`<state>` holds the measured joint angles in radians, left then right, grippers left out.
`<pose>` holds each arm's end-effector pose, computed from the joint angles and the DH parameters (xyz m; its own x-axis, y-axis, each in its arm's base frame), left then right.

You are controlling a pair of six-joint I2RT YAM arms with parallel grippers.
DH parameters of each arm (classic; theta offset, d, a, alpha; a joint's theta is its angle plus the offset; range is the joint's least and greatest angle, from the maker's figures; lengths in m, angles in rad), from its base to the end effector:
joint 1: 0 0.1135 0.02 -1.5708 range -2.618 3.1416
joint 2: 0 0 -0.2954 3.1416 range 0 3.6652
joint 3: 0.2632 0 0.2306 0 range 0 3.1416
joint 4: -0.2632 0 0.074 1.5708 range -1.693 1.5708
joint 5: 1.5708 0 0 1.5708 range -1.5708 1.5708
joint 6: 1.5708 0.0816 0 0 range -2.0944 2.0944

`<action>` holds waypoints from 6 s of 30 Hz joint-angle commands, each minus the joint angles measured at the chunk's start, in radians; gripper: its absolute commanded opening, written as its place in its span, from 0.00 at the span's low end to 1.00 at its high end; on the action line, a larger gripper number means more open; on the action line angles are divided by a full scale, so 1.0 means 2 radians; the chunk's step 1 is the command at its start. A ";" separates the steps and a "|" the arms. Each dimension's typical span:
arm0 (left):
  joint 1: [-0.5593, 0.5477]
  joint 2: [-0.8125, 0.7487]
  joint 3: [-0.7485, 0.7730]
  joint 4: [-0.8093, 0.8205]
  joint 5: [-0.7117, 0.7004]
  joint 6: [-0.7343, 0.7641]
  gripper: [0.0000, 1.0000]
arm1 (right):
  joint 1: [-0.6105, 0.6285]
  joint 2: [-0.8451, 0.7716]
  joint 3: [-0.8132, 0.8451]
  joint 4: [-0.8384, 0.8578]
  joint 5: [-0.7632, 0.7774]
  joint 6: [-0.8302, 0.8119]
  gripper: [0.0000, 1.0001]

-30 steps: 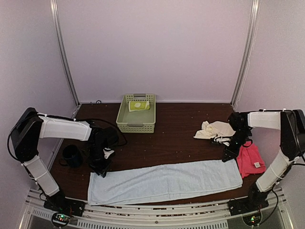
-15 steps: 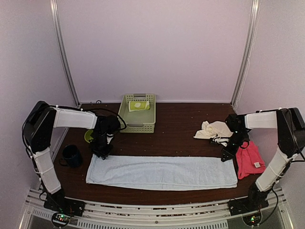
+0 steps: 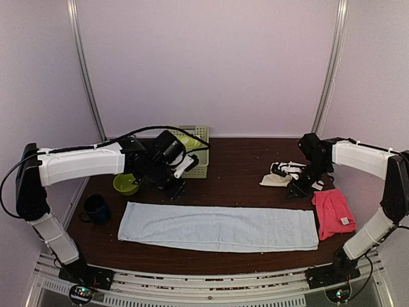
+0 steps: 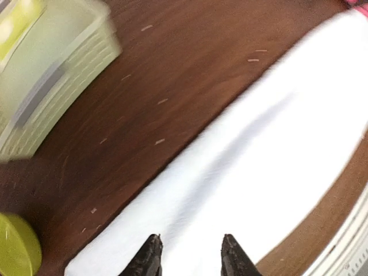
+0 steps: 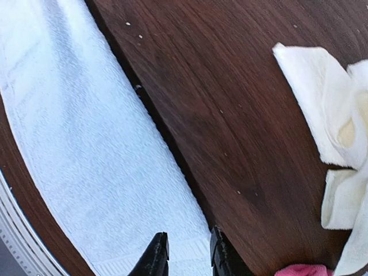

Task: Roll the towels
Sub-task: Move the towel to the center of the board, then smooth out the towel at the center of the board.

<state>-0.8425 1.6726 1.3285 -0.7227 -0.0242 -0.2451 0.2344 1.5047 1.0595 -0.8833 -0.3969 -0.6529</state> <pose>0.2378 -0.2636 0.2525 -0.7446 0.4704 -0.4736 0.5748 0.8125 -0.0966 0.2486 0.0918 0.2216 -0.5651 -0.7110 -0.4186 -0.8154 0.5585 0.1523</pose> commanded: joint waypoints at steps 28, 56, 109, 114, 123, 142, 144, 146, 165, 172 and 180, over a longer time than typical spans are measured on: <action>-0.212 0.177 0.060 0.055 -0.020 0.253 0.34 | 0.040 0.108 0.018 0.116 -0.094 0.070 0.27; -0.212 0.195 0.069 0.038 -0.064 0.249 0.15 | 0.041 0.113 0.017 0.101 -0.108 0.054 0.25; -0.048 0.009 -0.205 0.120 -0.036 -0.045 0.44 | 0.051 0.094 -0.128 0.049 0.128 -0.067 0.26; -0.041 -0.026 -0.245 0.111 -0.017 -0.057 0.46 | 0.051 0.088 -0.150 0.046 0.145 -0.064 0.26; -0.039 -0.102 -0.217 0.097 -0.016 -0.044 0.48 | 0.050 0.032 -0.107 -0.016 0.097 -0.069 0.26; 0.037 -0.062 -0.278 0.038 -0.040 -0.154 0.14 | 0.045 0.039 -0.089 0.008 0.119 -0.055 0.26; 0.037 -0.042 -0.268 0.044 -0.042 -0.148 0.14 | 0.042 0.047 -0.096 0.017 0.131 -0.055 0.26; 0.038 -0.020 -0.256 0.060 -0.031 -0.140 0.14 | 0.042 0.052 -0.105 0.022 0.145 -0.055 0.25; 0.042 0.070 -0.200 0.060 -0.036 -0.116 0.12 | -0.001 0.037 -0.106 0.021 0.186 -0.071 0.26; 0.045 -0.005 -0.291 0.046 -0.035 -0.184 0.14 | 0.013 0.105 -0.037 0.015 0.139 -0.072 0.27; 0.055 -0.054 -0.353 0.036 -0.011 -0.261 0.14 | 0.061 0.179 0.073 -0.017 0.118 -0.085 0.26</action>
<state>-0.7410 1.5406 0.7383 -0.4442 -0.0898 -0.6598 0.3183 1.7863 1.1069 -0.9092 -0.0986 -0.8040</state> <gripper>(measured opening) 0.141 0.265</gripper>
